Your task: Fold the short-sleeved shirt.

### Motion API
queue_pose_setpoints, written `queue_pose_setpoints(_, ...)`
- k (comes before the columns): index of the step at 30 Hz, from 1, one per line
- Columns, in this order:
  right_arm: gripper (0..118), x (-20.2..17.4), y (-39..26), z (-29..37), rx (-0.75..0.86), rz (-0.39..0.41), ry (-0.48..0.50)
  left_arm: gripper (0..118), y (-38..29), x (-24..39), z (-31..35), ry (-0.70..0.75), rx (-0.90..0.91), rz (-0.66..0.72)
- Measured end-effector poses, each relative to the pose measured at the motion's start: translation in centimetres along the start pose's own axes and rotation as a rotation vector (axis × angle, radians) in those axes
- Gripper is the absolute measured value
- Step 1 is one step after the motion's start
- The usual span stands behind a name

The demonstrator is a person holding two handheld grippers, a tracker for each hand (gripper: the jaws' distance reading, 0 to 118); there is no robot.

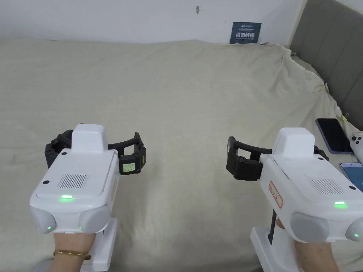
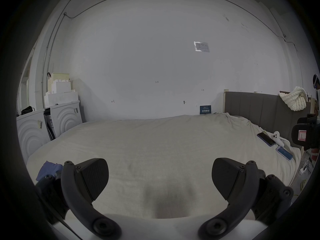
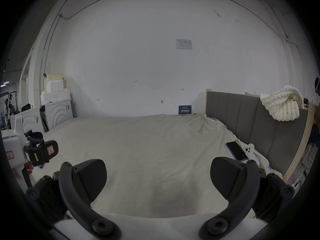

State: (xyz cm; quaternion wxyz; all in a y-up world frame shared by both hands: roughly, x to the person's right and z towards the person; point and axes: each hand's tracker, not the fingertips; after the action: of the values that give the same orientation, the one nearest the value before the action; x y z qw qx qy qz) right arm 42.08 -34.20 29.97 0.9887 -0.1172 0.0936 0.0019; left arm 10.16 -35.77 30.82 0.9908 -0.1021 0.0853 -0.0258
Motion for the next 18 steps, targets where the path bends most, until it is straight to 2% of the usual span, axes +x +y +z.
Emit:
queue_pose_setpoints(15, 118, -0.4, 0.7, 0.0, -0.026, 0.01, -0.006, 118, 0.2, 0.2, 0.2, -0.007, -0.002, 0.01)
queue_pose_setpoints(18, 118, -0.2, 2.1, -0.4, -0.181, -0.069, -0.044, 118, 0.2, 0.2, 0.6, -0.011, -0.01, 0.027)
